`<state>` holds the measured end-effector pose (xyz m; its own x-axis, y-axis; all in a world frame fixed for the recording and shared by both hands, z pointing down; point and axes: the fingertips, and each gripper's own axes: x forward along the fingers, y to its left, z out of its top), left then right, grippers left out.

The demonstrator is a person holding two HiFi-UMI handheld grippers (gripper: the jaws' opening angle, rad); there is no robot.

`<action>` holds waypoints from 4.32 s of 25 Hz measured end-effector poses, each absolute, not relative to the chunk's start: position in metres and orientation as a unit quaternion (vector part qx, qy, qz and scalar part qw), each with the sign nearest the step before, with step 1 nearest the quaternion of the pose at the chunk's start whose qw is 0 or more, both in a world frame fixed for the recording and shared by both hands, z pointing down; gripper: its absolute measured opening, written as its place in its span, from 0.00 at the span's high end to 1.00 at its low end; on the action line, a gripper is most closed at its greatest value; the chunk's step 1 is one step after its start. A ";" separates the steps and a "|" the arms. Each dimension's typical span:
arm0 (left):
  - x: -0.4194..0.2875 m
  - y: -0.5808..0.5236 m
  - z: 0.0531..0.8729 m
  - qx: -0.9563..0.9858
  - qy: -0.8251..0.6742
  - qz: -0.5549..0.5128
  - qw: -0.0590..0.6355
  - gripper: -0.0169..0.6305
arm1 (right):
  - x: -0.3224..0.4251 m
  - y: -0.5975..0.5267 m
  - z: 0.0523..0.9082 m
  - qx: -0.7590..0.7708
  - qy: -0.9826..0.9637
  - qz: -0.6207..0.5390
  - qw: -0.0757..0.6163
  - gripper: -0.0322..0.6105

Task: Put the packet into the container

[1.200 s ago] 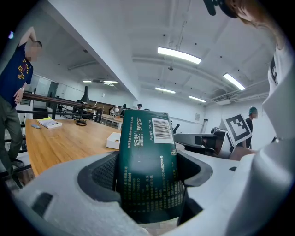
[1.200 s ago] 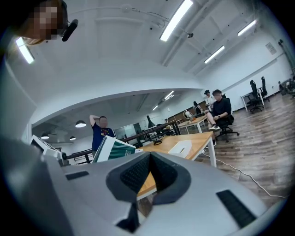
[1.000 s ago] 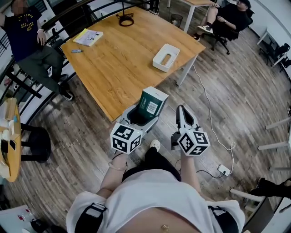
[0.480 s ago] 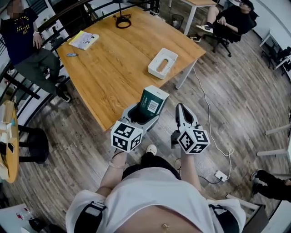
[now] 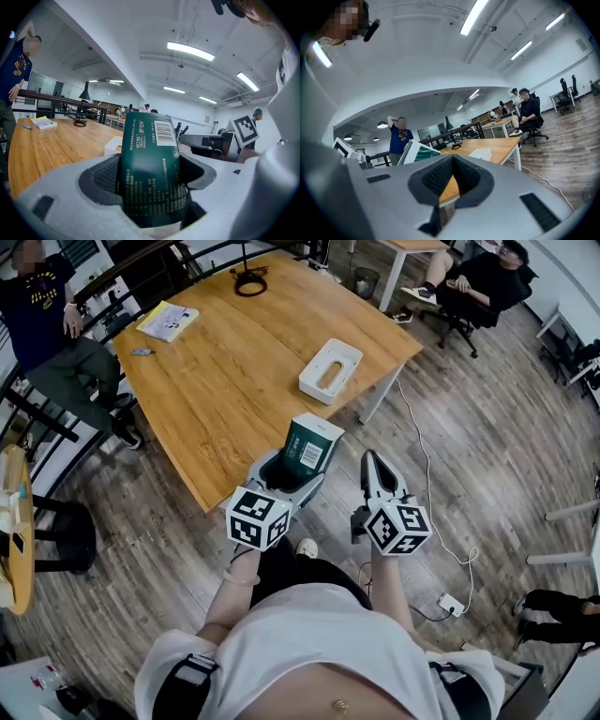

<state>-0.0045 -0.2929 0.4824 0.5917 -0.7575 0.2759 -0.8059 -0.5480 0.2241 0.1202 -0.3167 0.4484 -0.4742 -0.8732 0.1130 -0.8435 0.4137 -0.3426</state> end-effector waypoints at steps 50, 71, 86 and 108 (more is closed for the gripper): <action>0.024 -0.580 0.508 0.855 -0.437 0.172 0.220 0.38 | 0.151 -0.569 0.450 -0.525 0.826 -0.201 0.029 0.93; 0.033 -0.633 0.552 0.834 -0.401 0.245 0.289 0.38 | 0.136 -0.621 0.470 -0.526 0.820 -0.225 0.022 0.93; 0.053 -0.646 0.599 0.810 -0.390 0.315 0.304 0.38 | 0.152 -0.630 0.476 -0.546 0.805 -0.231 0.020 0.93; 0.037 -0.669 0.548 0.828 -0.448 0.214 0.260 0.43 | 0.144 -0.631 0.479 -0.538 0.809 -0.235 0.019 0.93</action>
